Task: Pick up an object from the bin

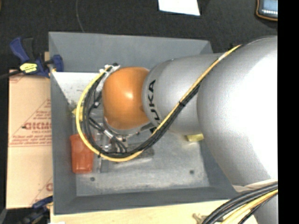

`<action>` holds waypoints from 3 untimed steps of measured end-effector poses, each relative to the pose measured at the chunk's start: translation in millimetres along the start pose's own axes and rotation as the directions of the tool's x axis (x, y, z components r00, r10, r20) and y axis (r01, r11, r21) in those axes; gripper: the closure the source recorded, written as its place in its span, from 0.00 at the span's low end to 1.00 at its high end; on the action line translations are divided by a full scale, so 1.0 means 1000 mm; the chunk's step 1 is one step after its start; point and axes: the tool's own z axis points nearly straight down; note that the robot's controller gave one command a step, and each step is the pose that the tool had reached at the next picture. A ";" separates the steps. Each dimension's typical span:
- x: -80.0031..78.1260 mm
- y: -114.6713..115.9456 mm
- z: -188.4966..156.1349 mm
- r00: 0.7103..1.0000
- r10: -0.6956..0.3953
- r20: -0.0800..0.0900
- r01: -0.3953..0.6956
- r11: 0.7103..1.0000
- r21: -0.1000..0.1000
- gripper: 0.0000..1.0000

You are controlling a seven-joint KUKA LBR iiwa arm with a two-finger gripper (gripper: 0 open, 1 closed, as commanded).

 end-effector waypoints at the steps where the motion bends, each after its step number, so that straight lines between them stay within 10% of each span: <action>1: -0.001 0.000 -0.003 1.000 0.004 0.003 -0.004 1.000 -0.002 0.00; 2: -0.013 -0.085 0.058 1.000 0.020 0.004 -0.020 1.000 -0.001 0.00; 3: 0.003 -0.079 0.011 0.992 -0.123 0.013 0.123 0.992 -0.004 0.00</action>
Offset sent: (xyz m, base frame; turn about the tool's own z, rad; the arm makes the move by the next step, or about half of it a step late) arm 0.0123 -0.0828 -0.0586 0.0171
